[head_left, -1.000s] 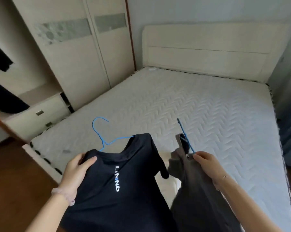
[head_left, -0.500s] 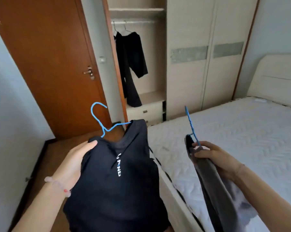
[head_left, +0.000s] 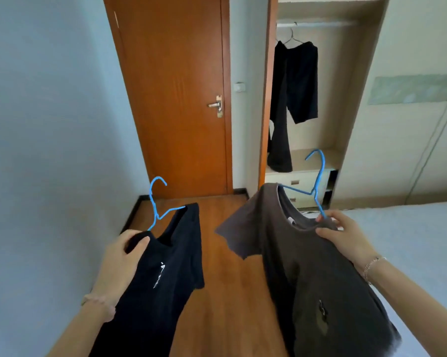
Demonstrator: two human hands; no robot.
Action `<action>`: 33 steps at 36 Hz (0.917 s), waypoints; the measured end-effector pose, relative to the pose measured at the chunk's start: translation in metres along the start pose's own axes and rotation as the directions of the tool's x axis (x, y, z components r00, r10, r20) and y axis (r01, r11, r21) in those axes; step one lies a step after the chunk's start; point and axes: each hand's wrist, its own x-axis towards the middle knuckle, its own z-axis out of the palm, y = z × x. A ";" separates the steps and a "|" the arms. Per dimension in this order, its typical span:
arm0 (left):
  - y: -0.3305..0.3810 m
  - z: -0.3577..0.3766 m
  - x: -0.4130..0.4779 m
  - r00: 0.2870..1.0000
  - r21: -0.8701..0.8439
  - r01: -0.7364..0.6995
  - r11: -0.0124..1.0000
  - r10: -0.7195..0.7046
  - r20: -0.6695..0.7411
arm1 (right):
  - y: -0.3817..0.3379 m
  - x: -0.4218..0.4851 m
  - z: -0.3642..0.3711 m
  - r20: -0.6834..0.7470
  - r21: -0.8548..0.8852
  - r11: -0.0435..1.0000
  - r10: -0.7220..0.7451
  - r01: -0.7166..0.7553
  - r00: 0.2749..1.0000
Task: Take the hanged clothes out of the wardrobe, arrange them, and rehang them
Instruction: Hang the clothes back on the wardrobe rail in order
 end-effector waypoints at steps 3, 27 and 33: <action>-0.026 0.011 0.047 0.998 0.015 0.051 0.999 -0.051 -0.030 | 0.013 0.057 0.034 0.071 -0.006 1.000 0.010 -0.009 0.997; -0.056 0.143 0.500 0.985 0.211 -0.155 0.965 0.133 0.114 | -0.024 0.478 0.180 0.125 -0.116 0.993 0.001 0.014 0.992; -0.064 0.215 0.626 0.930 0.175 -0.211 0.962 0.142 0.340 | -0.019 0.566 0.190 0.009 -0.112 0.991 0.071 -0.070 0.997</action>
